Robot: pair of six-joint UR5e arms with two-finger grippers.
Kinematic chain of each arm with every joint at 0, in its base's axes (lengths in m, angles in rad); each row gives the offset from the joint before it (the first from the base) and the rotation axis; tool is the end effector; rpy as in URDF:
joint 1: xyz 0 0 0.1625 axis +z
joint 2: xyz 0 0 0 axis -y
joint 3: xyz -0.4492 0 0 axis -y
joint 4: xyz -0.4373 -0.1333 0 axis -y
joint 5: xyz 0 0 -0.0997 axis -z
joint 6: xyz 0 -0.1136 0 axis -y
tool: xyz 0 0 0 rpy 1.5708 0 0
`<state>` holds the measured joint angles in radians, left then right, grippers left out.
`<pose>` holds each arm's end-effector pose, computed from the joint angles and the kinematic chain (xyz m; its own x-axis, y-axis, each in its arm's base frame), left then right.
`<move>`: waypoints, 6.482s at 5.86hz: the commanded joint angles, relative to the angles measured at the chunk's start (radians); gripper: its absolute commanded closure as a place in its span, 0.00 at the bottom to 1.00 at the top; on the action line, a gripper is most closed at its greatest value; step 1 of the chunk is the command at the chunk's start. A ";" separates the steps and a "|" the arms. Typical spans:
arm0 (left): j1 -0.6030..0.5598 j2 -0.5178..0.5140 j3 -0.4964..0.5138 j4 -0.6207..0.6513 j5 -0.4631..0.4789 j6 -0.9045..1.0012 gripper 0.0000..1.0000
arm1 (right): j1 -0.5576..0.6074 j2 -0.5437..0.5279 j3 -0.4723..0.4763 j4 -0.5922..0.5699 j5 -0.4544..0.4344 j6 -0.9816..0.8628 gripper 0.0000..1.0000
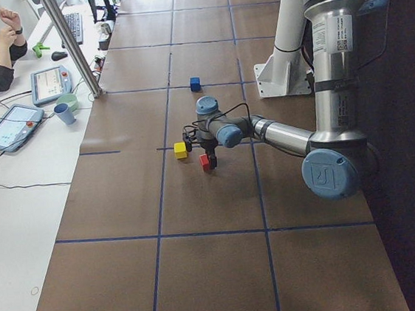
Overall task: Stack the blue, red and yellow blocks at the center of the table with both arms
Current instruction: 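Reach the left gripper down and grasp the red block, then carry the red block with the left gripper over the blue block, then lower the red block onto the blue block and open the left gripper, then move the left gripper to the yellow block and grasp it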
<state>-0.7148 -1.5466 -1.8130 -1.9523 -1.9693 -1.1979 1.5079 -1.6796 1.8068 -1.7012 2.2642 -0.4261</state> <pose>0.3625 -0.4328 0.5472 0.7405 -0.1981 -0.6422 0.1814 0.9790 -0.0928 0.0301 -0.4873 0.6413 0.6731 -0.4547 0.5833 0.3745 0.8896 0.2613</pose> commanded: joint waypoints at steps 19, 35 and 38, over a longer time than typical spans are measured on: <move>0.229 -0.920 0.342 0.402 0.113 0.004 0.97 | 0.020 -0.031 -0.018 0.000 0.006 0.274 0.00; -0.175 -0.267 -0.033 0.304 -0.085 0.392 0.00 | 0.020 -0.029 -0.018 0.002 0.008 0.274 0.00; -0.187 -0.245 0.129 0.120 -0.082 0.380 0.00 | 0.020 -0.029 -0.020 0.000 0.008 0.274 0.00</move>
<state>-0.8977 -1.7954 -1.7451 -1.7638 -2.0520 -0.8086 1.5279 -1.7095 1.7881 -1.7004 2.2718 -0.1519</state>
